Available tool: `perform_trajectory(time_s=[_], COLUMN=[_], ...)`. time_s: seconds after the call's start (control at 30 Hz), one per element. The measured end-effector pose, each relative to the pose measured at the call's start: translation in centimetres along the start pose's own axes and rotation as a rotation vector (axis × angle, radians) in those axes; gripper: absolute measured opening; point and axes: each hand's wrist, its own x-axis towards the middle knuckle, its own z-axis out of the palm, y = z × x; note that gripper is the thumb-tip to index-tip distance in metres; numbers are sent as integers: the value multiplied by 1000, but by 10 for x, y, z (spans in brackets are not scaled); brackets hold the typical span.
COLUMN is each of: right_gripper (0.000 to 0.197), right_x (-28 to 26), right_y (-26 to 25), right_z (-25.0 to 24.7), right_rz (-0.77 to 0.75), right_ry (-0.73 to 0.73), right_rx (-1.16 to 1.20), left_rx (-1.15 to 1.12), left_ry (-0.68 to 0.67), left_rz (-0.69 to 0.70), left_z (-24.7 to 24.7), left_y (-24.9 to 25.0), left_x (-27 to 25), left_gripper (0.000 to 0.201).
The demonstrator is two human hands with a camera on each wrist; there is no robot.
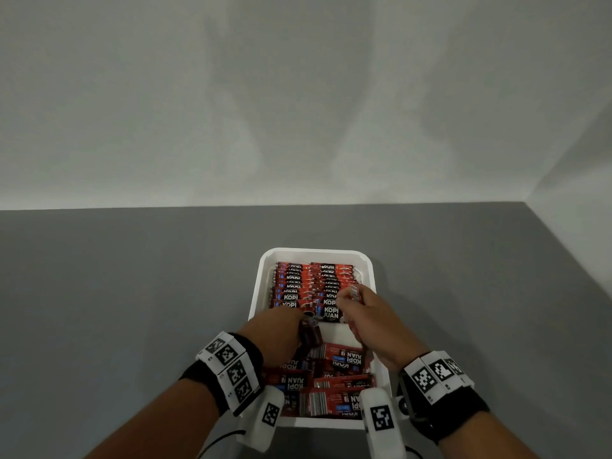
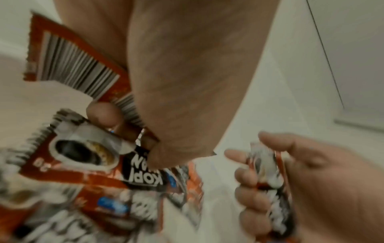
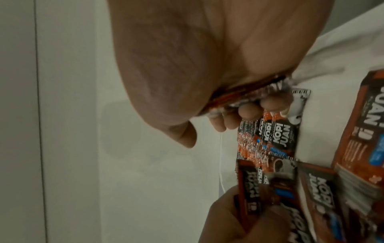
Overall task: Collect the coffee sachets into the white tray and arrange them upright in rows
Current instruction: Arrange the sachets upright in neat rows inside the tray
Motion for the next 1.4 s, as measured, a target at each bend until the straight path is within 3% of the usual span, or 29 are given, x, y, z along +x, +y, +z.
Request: perform_trajectory(time_s=[0.1, 0.17, 0.27, 0.33, 0.4, 0.47, 0.57, 0.67, 0.7, 0.8, 0.87, 1.0, 1.13, 1.2, 1.23, 1.33, 1.4], right_gripper=[23, 38, 53, 53, 55, 58, 56, 60, 76, 136, 151, 139, 132, 133, 124, 64, 40], right_x=[-6, -12, -12, -11, -9, -8, -9, -14, -14, -10, -6, -1, -1, -1, -2, 3, 8], right_y=[-11, -22, -35, -41, -43, -43, -48, -51, -51, -50, -51, -53, -49, -48, -48, -51, -51], right_z=[1, 0, 5, 12, 18, 24, 29, 26, 22, 13, 12, 16, 17, 14, 12, 7, 5], right_rz=[49, 58, 11, -63, -142, -262, -446, -538, -556, -556, -602, -648, -640, -575, -527, -336, -255], right_ry=[-93, -212, -261, -250, -210, -75, -17, 59, 33, -262, -321, -276, -271, -296, -284, -113, 1], right_rx=[372, 653, 618, 525, 441, 241, -121, -252, -314, -619, -752, -752, -726, -583, -444, 39, 153], left_rx=[-304, -714, -1443, -1653, -1731, -1751, -1745, -1796, -1796, -1791, -1804, -1860, -1865, -1837, -1810, -1734, -1648], left_ry=[55, 99, 80, 88, 93, 94, 145, 145, 142, 78, -2, -67, -14, 24, 31, 16, 61], left_rz=[-25, -113, -174, -122, -47, 9, -13, -52, -54, -50, -8, 15, -18, -4, 27, 85, 57], left_z=[-18, -28, -37, -42, -47, -49, -49, -53, -54, -58, -59, -56, -52, -53, -53, -56, -57], left_y=[2, 12, 33, 45, 54, 59, 65, 63, 61, 58, 61, 61, 60, 59, 57, 55, 53], left_x=[-8, -19, -34, -39, -40, -42, -41, -41, -41, -45, -47, -47, -48, -48, -49, -51, -49], left_gripper=[17, 26, 50, 54, 39, 36, 22, 19, 17, 10, 15, 27, 26, 24, 22, 23, 20])
